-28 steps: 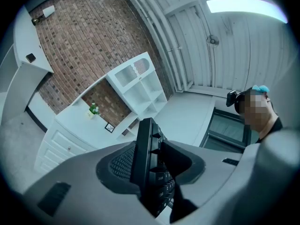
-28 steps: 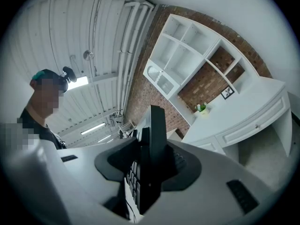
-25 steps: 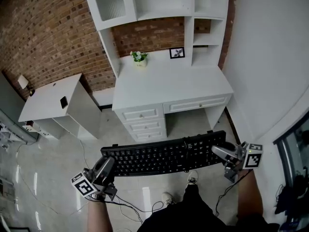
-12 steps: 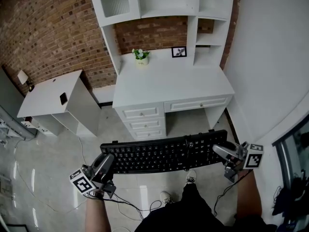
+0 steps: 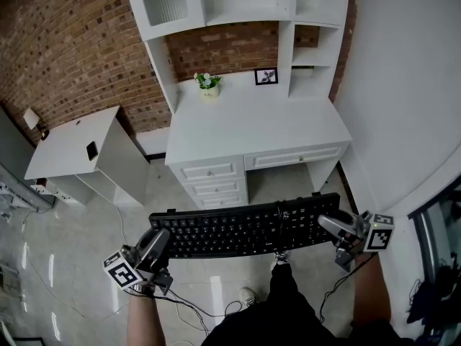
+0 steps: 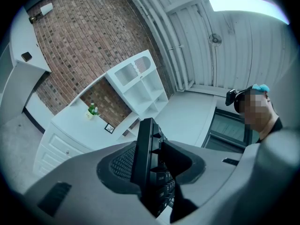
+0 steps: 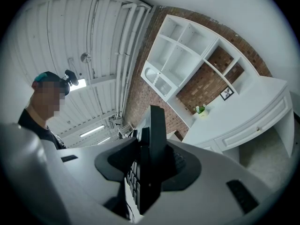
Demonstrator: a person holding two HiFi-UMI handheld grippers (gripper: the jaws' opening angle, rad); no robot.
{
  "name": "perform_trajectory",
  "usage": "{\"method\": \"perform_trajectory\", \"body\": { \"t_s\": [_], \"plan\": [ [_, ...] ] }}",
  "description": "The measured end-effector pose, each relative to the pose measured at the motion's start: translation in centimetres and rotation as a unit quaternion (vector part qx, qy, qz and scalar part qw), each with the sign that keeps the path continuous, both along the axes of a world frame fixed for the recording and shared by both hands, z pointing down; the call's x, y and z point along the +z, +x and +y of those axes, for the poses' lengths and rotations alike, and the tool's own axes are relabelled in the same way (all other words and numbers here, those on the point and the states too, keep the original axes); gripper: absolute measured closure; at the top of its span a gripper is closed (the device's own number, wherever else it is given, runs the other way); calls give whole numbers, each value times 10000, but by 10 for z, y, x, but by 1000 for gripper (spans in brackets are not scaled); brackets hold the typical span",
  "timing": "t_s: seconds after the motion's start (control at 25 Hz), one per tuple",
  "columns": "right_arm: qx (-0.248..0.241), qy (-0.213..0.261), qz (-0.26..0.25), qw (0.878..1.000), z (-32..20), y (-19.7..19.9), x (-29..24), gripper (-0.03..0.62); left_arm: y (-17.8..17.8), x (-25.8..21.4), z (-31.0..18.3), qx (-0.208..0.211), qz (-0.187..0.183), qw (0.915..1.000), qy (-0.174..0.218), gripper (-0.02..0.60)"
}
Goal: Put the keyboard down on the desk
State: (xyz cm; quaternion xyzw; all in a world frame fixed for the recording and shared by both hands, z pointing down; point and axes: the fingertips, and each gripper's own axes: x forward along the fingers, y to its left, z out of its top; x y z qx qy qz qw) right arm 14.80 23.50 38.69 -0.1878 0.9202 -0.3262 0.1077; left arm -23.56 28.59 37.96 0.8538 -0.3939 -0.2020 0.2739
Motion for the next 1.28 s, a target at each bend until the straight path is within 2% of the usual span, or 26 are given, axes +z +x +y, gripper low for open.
{"method": "perform_trajectory", "body": {
  "t_s": [0.36, 0.56, 0.8, 1.28],
  "plan": [
    [-144, -107, -59, 9998, -89, 6, 8, 427, 8, 5, -78, -160, -34, 9998, -85, 407],
    [-196, -156, -37, 9997, -115, 7, 18, 427, 9, 14, -100, -211, -24, 9997, -130, 407],
    [-389, -268, -36, 9989, -215, 6, 13, 427, 12, 11, -186, -413, 8, 9988, -248, 405],
    [-649, -192, -74, 9977, -325, 31, 4, 428, 42, -1, -278, -681, -37, 9976, -113, 403]
  ]
}}
